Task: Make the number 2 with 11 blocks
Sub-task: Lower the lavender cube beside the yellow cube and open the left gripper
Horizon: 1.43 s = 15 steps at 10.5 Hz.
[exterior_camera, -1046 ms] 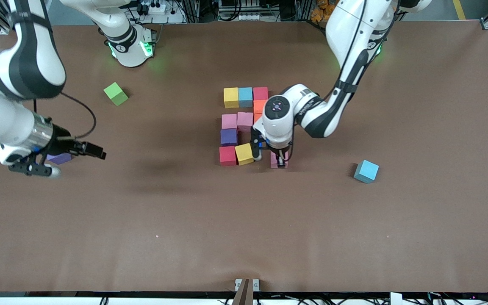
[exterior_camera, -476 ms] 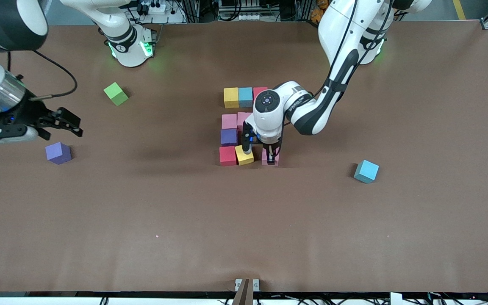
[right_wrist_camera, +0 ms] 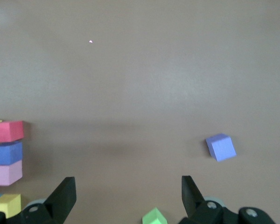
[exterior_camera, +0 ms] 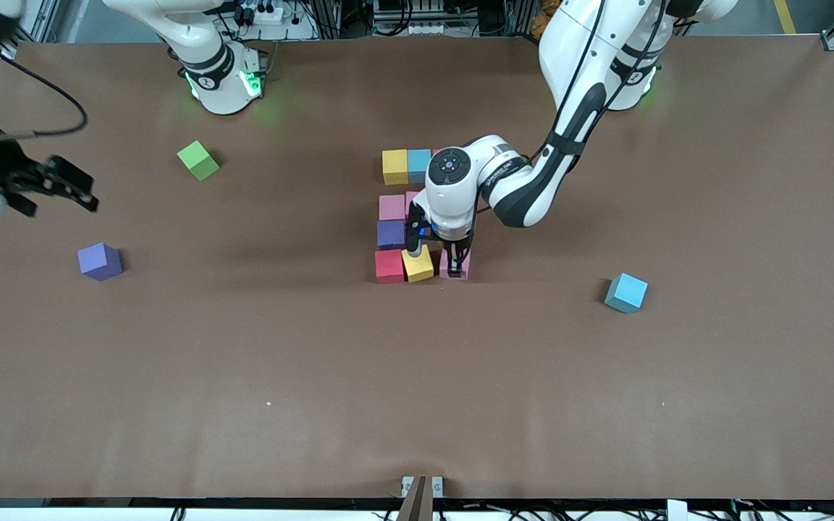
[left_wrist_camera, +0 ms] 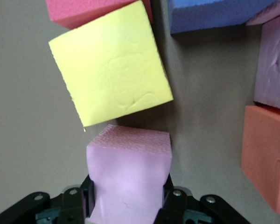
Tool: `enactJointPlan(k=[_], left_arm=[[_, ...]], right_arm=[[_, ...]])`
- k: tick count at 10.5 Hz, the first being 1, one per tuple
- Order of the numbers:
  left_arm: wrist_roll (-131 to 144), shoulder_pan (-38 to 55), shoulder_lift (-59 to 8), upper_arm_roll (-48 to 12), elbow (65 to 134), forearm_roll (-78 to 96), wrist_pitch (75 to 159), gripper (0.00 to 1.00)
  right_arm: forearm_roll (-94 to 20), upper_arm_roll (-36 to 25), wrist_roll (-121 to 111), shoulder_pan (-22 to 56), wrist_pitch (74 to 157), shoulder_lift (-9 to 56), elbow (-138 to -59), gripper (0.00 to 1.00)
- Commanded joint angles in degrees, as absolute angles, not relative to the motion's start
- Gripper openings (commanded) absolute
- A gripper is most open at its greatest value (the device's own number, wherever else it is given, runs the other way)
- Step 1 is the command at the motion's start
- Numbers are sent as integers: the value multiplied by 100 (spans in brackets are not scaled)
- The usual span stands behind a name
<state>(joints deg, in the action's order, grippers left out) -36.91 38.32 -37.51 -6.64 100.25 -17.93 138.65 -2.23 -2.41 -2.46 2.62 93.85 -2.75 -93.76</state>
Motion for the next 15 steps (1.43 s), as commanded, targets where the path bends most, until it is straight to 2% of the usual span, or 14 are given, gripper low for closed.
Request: enactJointPlan(k=[1, 3, 9, 15], left_arm=[[-3472, 3902, -4209, -712, 9897, -1872, 14159, 26], [-3384, 3955, -4271, -703, 9791, -1890, 14168, 26], [-3375, 3955, -4508, -703, 9458, -1854, 14168, 26], [-3436, 3938, -4491, -703, 9439, -1890, 14168, 27]], right_arm=[[-176, -202, -290, 193, 8809, -211, -8870, 100], [-167, -193, -290, 193, 8649, -176, -8526, 100], [-211, -202, -255, 185, 8429, -97, -8578, 100], [-176, -202, -255, 158, 8394, -97, -8587, 100]])
